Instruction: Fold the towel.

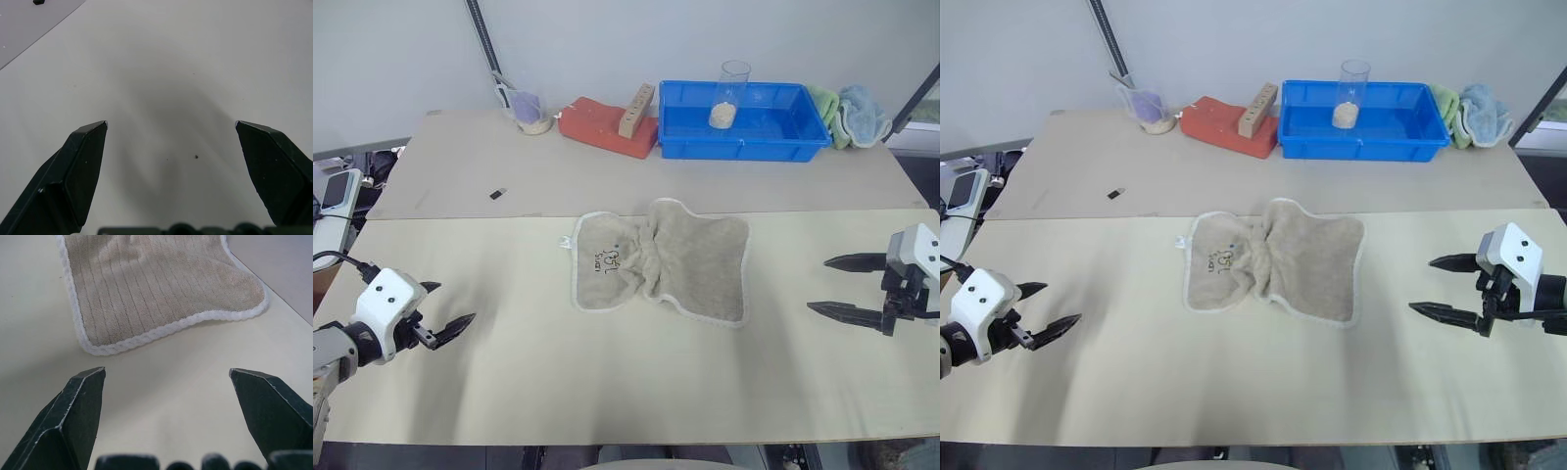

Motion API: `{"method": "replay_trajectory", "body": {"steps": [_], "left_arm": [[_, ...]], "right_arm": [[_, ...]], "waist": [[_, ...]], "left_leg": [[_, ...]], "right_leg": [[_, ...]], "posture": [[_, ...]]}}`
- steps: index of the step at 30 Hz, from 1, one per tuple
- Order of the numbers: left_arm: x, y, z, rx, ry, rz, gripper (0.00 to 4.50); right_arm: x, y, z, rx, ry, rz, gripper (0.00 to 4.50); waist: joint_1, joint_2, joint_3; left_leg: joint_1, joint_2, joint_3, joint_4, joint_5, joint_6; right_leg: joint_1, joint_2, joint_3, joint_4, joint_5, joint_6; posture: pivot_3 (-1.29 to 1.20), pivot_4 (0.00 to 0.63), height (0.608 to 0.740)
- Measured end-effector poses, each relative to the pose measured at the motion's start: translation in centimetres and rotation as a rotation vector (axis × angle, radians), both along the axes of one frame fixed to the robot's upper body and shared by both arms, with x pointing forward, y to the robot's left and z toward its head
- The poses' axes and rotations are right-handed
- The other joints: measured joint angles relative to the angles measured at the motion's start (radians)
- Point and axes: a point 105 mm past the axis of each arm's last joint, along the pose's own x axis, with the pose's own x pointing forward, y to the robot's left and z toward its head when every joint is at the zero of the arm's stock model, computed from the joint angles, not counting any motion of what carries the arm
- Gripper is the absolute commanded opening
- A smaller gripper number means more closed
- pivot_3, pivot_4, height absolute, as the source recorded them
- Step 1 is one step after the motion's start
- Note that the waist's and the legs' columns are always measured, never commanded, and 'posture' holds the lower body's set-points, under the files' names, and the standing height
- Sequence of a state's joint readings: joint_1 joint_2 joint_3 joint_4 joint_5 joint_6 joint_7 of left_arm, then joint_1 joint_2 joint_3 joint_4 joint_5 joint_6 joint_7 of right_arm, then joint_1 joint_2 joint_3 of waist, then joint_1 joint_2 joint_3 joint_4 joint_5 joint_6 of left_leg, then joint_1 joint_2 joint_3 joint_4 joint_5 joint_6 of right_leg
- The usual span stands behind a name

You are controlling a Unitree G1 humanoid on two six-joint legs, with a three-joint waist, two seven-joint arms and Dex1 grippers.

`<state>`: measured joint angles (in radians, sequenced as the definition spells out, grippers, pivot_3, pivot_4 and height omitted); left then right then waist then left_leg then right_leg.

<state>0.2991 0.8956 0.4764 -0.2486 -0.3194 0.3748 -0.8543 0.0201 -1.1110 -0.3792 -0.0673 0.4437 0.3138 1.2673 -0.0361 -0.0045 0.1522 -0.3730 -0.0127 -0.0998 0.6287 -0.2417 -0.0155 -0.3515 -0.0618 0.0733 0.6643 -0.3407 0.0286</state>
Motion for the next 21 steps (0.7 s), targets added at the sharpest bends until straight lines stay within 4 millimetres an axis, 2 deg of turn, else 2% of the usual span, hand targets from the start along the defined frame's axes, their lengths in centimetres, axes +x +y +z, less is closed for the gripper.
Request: {"method": "replay_trajectory", "body": {"steps": [11, 17, 21], "left_arm": [[0.0, 0.2, -0.3, -0.028, 0.001, -0.002, 4.50], [0.5, 0.3, 1.2, -0.059, -0.095, -0.032, 4.50], [0.4, 0.6, 1.1, -0.053, -0.100, -0.036, 4.50]], "right_arm": [[0.0, 0.3, -0.1, 0.003, 0.004, 0.017, 4.47], [0.1, 0.4, -0.1, 0.005, -0.002, 0.022, 4.47], [0.1, 0.4, -0.1, 0.007, -0.002, 0.022, 4.47]], "waist": [[0.000, 0.000, 0.000], [0.000, 0.000, 0.000], [-0.001, 0.000, 0.000]], "left_leg": [[0.000, 0.000, 0.000, 0.000, 0.000, 0.000], [0.000, 0.000, 0.000, 0.000, 0.000, 0.000], [0.000, 0.000, 0.000, 0.000, 0.000, 0.000]], "right_leg": [[0.000, 0.000, 0.000, 0.000, 0.000, 0.000], [0.000, 0.000, 0.000, 0.000, 0.000, 0.000], [0.000, 0.000, 0.000, 0.000, 0.000, 0.000]], "posture": [[0.00, 0.150, 0.740], [0.00, 0.150, 0.740], [0.00, 0.150, 0.740]]}}
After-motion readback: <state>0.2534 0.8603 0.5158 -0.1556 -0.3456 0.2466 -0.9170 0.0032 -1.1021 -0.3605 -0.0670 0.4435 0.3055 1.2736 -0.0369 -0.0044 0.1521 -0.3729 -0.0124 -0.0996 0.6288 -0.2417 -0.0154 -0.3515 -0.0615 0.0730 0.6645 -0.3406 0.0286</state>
